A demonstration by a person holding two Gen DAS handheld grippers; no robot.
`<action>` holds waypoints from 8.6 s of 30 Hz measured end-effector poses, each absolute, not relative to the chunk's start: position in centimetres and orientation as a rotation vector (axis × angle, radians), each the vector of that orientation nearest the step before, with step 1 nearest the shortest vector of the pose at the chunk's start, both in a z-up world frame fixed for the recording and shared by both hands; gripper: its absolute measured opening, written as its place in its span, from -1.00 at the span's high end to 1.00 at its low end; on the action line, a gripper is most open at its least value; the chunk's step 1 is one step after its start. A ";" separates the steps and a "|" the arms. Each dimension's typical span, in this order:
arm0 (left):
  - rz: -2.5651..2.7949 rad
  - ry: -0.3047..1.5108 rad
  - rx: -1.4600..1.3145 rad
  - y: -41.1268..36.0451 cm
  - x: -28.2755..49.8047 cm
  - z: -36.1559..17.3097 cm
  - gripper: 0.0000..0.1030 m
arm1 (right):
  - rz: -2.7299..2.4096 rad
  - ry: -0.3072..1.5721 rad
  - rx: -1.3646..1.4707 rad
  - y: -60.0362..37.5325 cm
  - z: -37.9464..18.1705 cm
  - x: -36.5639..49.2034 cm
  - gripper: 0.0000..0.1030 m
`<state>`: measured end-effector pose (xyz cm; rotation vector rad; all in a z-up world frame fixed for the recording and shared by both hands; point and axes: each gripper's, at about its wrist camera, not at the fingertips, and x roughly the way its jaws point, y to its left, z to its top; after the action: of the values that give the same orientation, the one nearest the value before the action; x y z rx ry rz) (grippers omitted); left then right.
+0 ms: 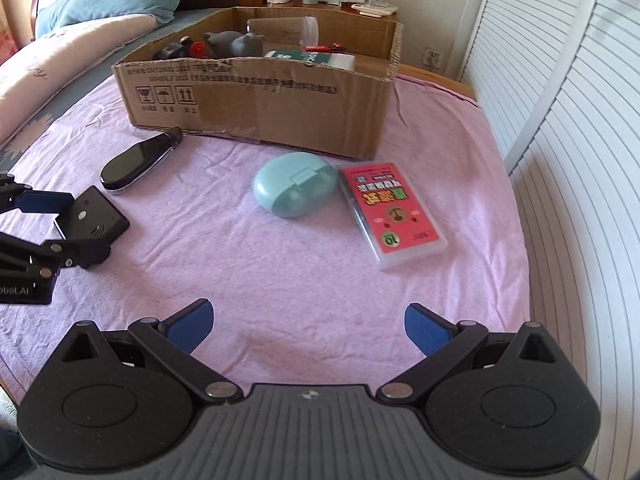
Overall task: Organize rigid objects
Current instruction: 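Grasp the black phone mount on the sheet with the left gripper, then grasp the teal round case with the right gripper while the left holds the phone mount, then carry the phone mount and teal case into the box and release both, then move the left gripper to the black oval object while the right approaches the red card box, then grasp the black oval object with the left gripper while the right grasps the red card box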
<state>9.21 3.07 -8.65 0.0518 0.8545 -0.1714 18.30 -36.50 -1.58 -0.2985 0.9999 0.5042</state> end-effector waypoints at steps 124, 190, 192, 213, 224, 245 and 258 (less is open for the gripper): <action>-0.127 0.683 0.034 1.3 18.4 1.8 -0.93 | 0.634 0.825 -0.237 -33.3 6.1 32.5 -0.12; -0.005 0.777 0.030 2.6 10.7 -5.7 -0.99 | 0.455 0.965 -0.088 -38.6 -3.8 27.8 -1.00; -0.008 0.786 0.018 2.8 10.7 -6.0 -0.99 | 0.459 0.946 -0.104 -38.2 -4.1 28.1 -1.00; 0.012 0.860 -0.025 3.7 12.9 -8.4 -0.99 | 0.818 0.983 -0.160 -34.1 -2.8 22.4 -1.00; 0.073 0.877 -0.052 5.1 14.4 -9.6 -0.99 | 0.718 0.967 -0.172 -34.8 -2.6 19.2 -1.00; 0.121 0.876 -0.023 7.4 16.1 -9.4 -0.99 | 0.368 0.977 -0.165 -41.0 -2.8 20.8 -1.00; -0.060 0.801 0.006 3.9 15.4 -10.2 -0.99 | 0.442 0.933 -0.200 -37.6 -2.9 18.0 -1.00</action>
<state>15.38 3.92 -10.17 0.0062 0.8011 -0.0598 18.03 -37.59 -2.90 -0.1999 0.9326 0.4424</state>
